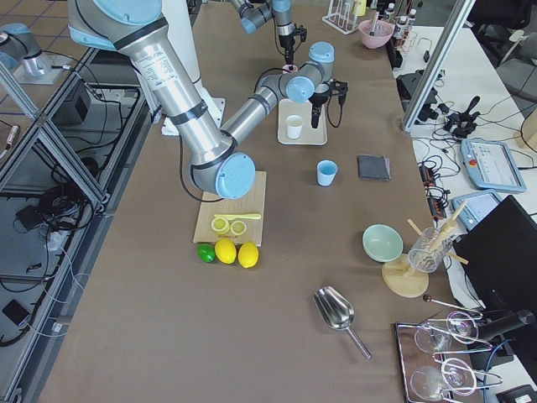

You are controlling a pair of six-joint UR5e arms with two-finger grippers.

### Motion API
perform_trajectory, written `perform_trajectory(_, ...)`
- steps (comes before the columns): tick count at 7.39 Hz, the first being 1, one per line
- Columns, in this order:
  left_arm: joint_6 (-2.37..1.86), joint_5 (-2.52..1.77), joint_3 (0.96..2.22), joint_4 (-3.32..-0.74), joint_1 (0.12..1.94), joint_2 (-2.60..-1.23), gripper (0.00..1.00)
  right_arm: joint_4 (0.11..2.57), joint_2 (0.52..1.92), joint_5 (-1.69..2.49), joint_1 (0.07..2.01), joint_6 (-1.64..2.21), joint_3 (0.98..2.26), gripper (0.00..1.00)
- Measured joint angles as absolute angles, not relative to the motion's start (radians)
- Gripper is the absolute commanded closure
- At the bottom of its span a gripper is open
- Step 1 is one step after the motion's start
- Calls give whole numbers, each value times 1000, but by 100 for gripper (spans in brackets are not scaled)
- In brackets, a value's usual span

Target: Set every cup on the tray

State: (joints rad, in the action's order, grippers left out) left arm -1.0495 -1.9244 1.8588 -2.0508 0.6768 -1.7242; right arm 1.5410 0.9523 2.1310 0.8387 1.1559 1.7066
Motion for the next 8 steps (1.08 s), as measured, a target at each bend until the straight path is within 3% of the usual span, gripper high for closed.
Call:
perform_trajectory(4, -1057, -2095, 1886, -1833, 798, -1900, 100, 1545, 983, 2174, 899, 1072, 1704, 0)
perform_trajectory(8, -1156, -1943, 1796, -1687, 684, -2143, 100, 1542, 1050, 2176, 987, 907, 1664, 0)
